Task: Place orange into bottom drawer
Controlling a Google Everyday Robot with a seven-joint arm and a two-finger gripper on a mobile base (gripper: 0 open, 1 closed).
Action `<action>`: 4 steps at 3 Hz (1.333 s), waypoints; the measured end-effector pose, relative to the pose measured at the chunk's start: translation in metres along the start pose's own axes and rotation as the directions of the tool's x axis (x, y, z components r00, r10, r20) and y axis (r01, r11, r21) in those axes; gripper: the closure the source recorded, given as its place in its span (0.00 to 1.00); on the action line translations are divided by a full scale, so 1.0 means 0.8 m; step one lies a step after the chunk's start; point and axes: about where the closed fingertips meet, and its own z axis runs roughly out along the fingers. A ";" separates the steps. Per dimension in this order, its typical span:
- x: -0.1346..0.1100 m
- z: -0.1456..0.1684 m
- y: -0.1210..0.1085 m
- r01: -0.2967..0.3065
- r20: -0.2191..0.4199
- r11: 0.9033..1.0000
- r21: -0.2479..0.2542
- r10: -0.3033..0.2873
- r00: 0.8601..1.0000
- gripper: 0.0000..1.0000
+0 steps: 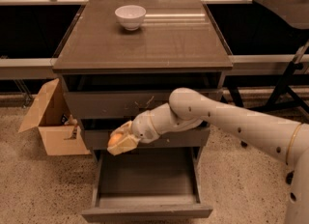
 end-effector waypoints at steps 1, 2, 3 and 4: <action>0.060 0.030 -0.007 -0.080 0.017 0.996 -0.028 0.081 0.997 1.00; 0.060 0.030 -0.007 -0.081 0.016 0.996 -0.028 0.081 0.997 1.00; 0.098 0.039 -0.024 -0.086 -0.050 0.996 0.010 0.087 0.995 1.00; 0.153 0.041 -0.045 -0.090 -0.115 0.994 0.061 0.097 0.989 1.00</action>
Offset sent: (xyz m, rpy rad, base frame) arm -0.0055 -0.0024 -0.0433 0.0094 0.0650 -0.0184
